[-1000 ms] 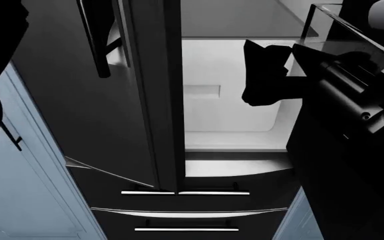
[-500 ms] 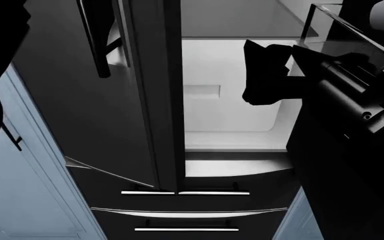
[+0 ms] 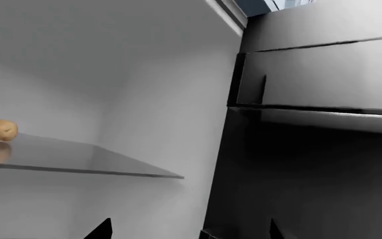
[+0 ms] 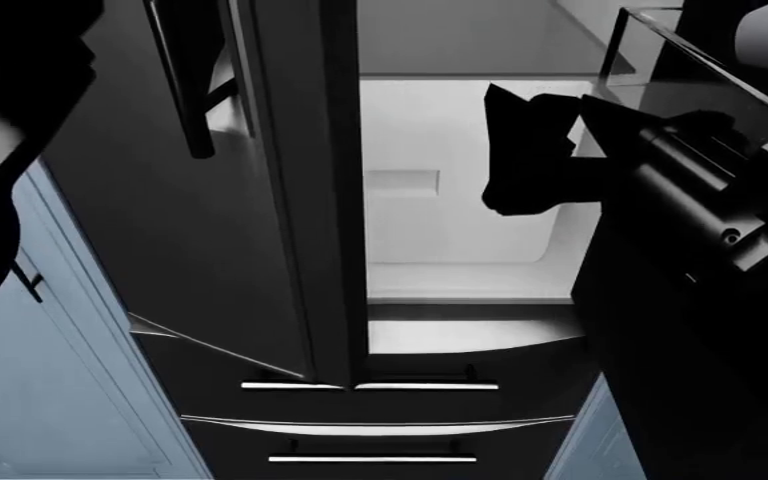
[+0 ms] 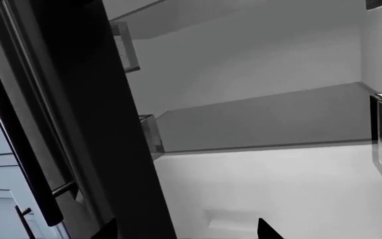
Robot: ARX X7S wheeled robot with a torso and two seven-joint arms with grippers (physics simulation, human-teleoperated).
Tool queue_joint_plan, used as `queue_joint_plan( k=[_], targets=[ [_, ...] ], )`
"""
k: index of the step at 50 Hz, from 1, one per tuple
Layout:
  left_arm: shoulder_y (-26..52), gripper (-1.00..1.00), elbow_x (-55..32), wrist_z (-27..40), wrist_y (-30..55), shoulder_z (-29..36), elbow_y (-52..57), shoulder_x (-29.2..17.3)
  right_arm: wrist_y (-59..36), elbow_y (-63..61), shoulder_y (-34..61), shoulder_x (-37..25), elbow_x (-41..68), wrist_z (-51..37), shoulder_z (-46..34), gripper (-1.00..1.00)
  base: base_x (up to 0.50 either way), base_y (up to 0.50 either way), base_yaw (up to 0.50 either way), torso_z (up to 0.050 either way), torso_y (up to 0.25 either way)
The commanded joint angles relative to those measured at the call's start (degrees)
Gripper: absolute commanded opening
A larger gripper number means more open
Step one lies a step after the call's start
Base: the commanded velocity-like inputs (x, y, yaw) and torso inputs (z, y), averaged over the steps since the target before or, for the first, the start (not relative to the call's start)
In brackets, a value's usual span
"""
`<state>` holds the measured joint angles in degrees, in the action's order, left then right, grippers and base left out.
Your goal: Open the fridge doors
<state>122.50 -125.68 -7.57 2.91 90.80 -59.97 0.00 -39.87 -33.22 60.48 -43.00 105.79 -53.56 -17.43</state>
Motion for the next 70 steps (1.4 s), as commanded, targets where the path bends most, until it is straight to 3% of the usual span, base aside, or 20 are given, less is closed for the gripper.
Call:
queue_joint_plan(
  k=[1, 10, 34, 40, 47, 57, 70],
  targets=[
    [-0.38, 1.00, 3.12, 9.59, -4.71, 3.88, -8.58, 0.00, 0.34, -0.64, -0.44, -0.27, 0.34, -0.25, 0.12, 1.00, 0.00, 0.00, 0.00, 0.000, 0.000],
    [-0.25, 1.00, 8.51, 22.55, -11.56, 4.25, -9.45, 0.00, 0.42, -0.58, -0.49, -0.22, 0.41, -0.10, 0.01, 1.00, 0.00, 0.00, 0.00, 0.000, 0.000],
    [0.90, 1.00, 30.52, 52.53, -16.18, 3.43, -14.97, -0.01, 0.94, 0.06, -0.88, -0.28, 0.69, 0.28, 0.00, 1.00, 0.00, 0.00, 0.00, 0.001, 0.000],
    [1.97, 1.00, 33.45, 60.52, -19.75, 8.58, -15.02, -0.37, 1.27, -0.35, -1.43, -0.38, 1.10, 0.38, 0.19, 1.00, 0.00, 0.00, 0.00, 0.000, 0.000],
    [4.65, 1.00, 44.01, 69.99, -21.34, 13.02, -15.01, -1.53, 1.41, -0.78, -1.66, -0.37, 1.19, 0.33, 0.17, 1.00, 0.00, 0.00, 0.00, 0.001, 0.000],
    [5.76, 1.00, 64.69, 77.79, -14.42, 2.19, -15.01, -3.51, 1.71, -1.30, -2.03, -0.47, 1.42, 0.17, 0.26, 1.00, 0.00, 0.00, 0.00, 0.002, 0.000],
    [5.05, 1.00, 95.95, 84.08, -1.79, -21.90, -15.00, -6.94, 1.86, -1.13, -2.01, -0.41, 1.58, 0.37, 0.15, 1.00, 0.00, 0.00, 0.00, 0.002, 0.001]
  ],
)
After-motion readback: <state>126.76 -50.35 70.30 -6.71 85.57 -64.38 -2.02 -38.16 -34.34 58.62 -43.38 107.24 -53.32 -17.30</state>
